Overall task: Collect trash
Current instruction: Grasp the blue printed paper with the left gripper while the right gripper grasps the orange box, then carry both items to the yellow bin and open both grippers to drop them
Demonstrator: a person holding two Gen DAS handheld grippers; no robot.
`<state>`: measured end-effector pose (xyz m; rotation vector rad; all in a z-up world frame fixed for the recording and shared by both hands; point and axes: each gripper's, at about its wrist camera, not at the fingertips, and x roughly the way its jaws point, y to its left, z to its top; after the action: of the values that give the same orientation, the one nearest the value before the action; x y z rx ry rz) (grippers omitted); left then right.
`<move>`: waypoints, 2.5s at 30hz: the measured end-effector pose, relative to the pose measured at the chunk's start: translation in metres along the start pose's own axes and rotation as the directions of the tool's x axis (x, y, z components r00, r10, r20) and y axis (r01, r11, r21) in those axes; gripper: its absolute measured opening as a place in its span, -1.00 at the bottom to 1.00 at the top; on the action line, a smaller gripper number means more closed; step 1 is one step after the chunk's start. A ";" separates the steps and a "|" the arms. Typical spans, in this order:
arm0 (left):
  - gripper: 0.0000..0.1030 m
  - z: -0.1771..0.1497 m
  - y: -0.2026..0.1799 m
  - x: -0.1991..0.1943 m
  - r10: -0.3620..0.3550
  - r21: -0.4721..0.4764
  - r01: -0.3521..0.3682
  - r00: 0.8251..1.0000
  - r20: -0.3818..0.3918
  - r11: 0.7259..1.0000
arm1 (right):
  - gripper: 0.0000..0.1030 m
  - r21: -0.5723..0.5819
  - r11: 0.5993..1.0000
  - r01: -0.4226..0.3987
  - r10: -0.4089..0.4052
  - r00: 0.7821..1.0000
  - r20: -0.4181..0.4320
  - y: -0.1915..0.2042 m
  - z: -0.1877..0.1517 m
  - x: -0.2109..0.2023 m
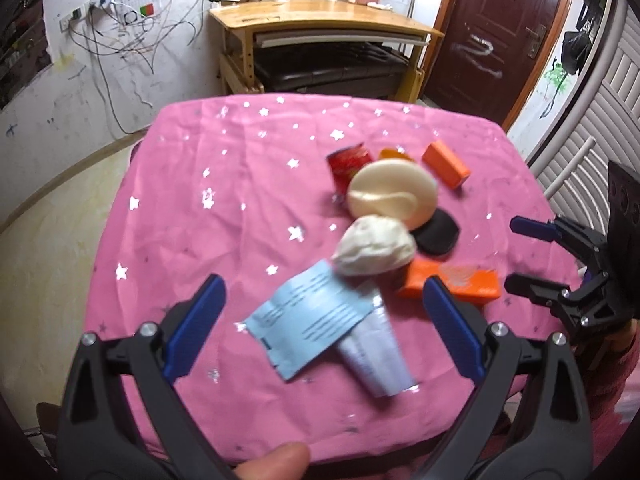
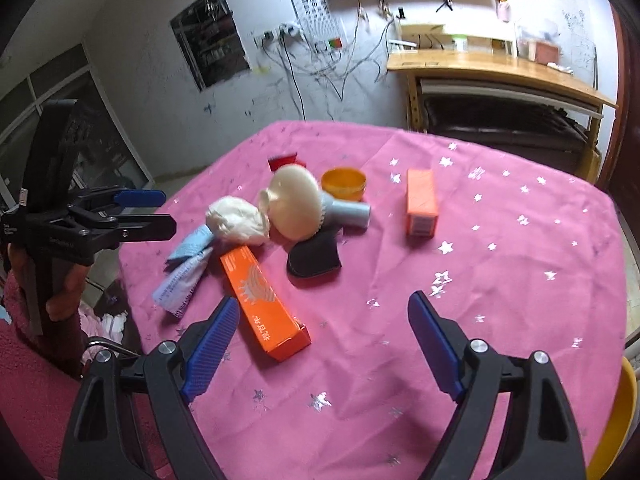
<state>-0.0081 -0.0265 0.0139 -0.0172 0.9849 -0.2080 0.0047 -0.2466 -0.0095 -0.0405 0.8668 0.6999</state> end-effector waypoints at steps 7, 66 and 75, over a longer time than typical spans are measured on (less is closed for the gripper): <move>0.84 -0.012 0.004 0.010 -0.053 0.068 0.053 0.999 0.002 0.996 | 0.56 -0.059 0.997 0.041 -0.045 0.997 -0.056 0.021 0.007 0.016; -0.06 -0.025 0.017 -0.010 -0.053 0.140 0.046 0.998 0.040 0.989 | -0.65 -0.096 0.981 0.168 -0.171 0.985 -0.027 0.041 -0.012 -0.004; -0.06 -0.015 0.006 -0.022 -0.050 0.113 0.044 0.997 0.053 0.993 | -0.65 -0.037 0.986 0.163 -0.161 0.985 0.057 0.020 -0.017 -0.047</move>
<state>-0.0310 -0.0156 0.0232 0.0558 0.9168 -0.3039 -0.0390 -0.2612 0.0176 -0.1274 0.7879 0.5637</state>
